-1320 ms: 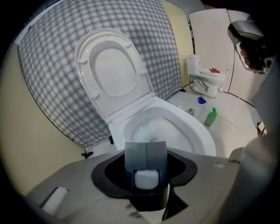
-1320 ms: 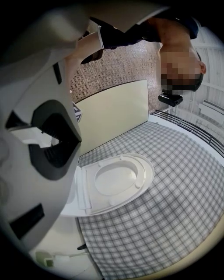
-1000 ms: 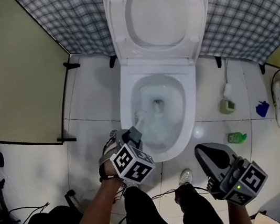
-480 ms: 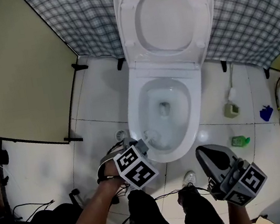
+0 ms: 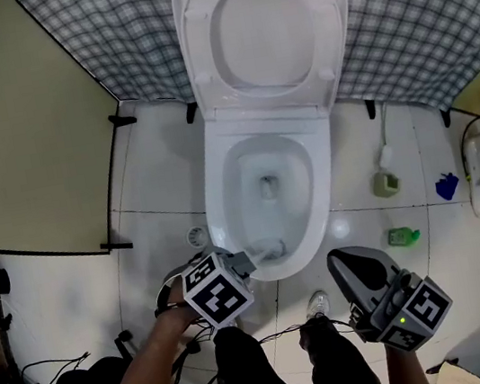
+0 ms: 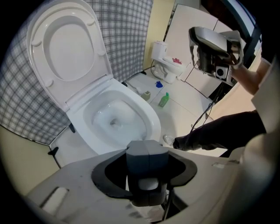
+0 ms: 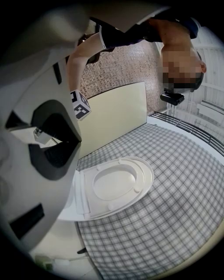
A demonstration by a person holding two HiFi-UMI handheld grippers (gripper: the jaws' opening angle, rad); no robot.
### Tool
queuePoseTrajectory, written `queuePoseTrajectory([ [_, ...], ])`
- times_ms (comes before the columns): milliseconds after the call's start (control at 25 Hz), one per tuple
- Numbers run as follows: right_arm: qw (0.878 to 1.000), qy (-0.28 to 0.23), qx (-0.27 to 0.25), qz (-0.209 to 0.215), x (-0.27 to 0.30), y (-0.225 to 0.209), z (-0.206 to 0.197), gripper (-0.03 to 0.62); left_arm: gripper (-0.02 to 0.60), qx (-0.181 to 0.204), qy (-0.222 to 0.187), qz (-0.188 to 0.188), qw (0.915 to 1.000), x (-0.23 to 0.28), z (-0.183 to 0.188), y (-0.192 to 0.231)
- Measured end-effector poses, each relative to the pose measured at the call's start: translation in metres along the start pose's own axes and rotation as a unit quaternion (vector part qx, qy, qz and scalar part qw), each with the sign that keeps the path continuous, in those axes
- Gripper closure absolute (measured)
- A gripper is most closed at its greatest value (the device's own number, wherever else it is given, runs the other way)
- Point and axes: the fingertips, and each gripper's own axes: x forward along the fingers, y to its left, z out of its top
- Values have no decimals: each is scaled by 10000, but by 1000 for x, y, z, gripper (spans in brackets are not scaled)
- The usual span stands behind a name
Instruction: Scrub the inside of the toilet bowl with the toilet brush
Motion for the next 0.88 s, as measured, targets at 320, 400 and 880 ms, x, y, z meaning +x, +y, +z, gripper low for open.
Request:
queuePoseTrajectory([
  [320,9996,22,96,-281,-5,-14,-8,594,368,-140,-335,-163,9992,20,21,2],
  [400,9994,16,110,-328,-3,-16,-9,593,370,-25,-280,-151,9995,22,22,5],
  [880,9987,-8,194,-462,11,-18,-11,592,374,294,570,803,9947,16,-16,69],
])
